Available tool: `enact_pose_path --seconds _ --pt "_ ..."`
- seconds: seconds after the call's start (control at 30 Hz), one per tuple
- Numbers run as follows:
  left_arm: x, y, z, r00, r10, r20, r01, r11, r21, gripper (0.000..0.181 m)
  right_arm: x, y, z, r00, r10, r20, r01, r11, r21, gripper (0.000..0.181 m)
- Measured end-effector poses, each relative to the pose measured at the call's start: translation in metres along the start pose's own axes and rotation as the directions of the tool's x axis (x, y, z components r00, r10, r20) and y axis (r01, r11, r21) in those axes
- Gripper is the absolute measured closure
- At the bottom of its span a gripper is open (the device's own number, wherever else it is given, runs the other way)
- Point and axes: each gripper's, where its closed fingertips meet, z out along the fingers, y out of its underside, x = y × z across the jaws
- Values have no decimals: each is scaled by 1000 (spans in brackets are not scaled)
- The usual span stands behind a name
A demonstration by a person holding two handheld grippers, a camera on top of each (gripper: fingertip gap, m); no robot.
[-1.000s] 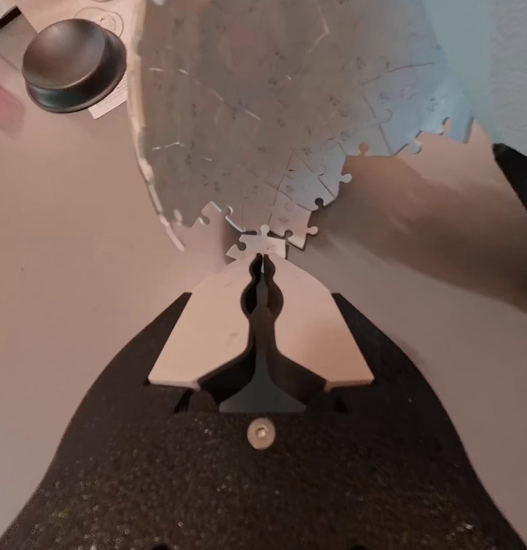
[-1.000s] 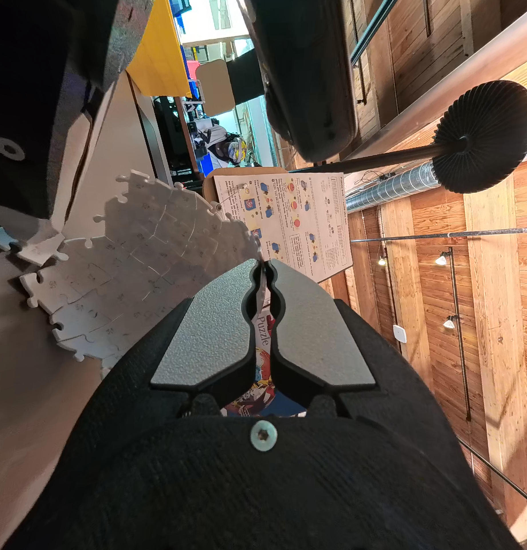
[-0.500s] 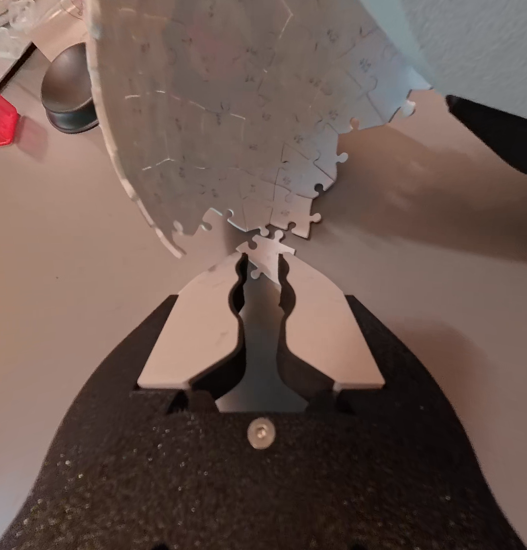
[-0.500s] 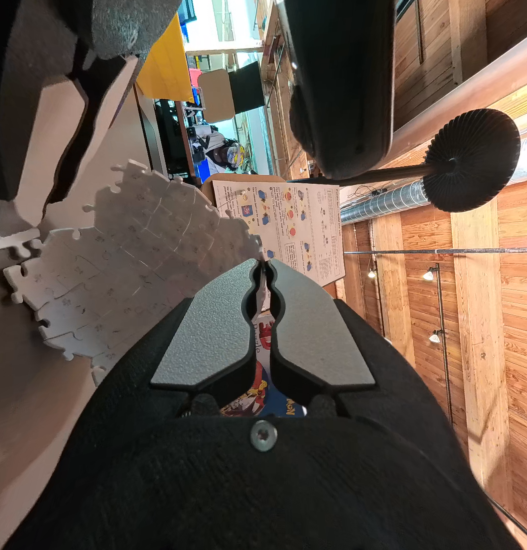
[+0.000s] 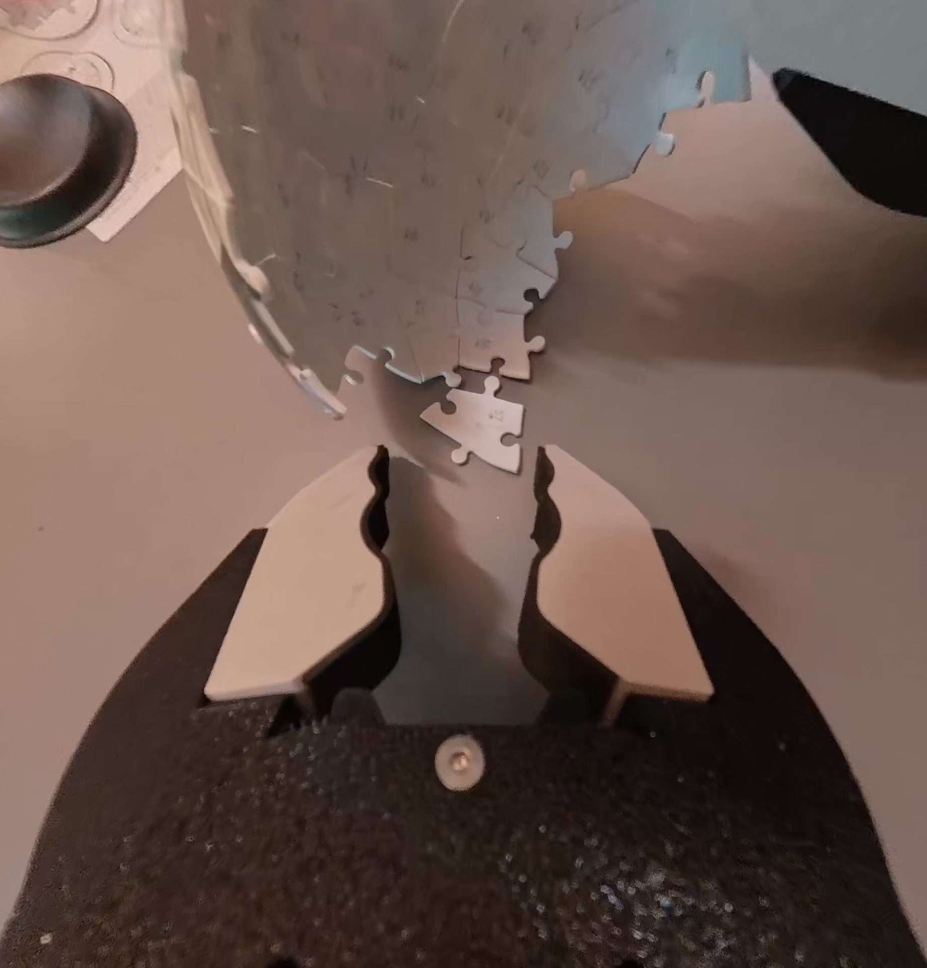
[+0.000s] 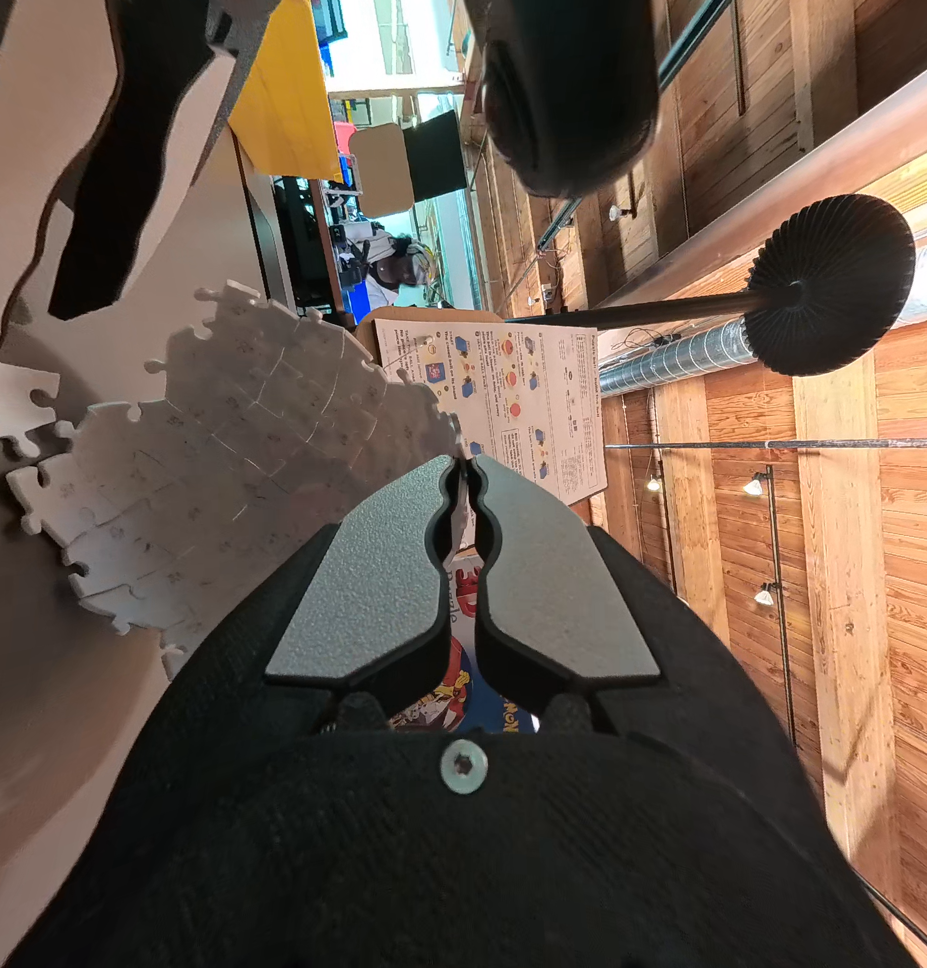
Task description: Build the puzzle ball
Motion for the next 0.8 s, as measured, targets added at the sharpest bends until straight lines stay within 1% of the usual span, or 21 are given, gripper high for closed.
enact_pose_path --seconds 0.07,0.13,0.23,0.5,0.8 --pt "2 1 1 999 -21 -35 20 1000 -24 135 0 1 0 1000 -1 2 1 1000 -2 178" --pt "7 2 1 998 -38 -60 35 998 -42 146 0 1 0 1000 -2 1 2 1000 -4 178" --pt "14 1 1 997 -29 -68 27 999 -32 157 0 1 0 1000 4 1 -4 1000 -5 178" --pt "18 1 1 995 -72 -64 71 997 -21 155 0 0 1 1000 13 3 -13 1000 -3 178" --pt "19 -2 3 995 -88 -42 87 996 -16 158 0 2 0 1000 13 4 -13 1000 -9 178"
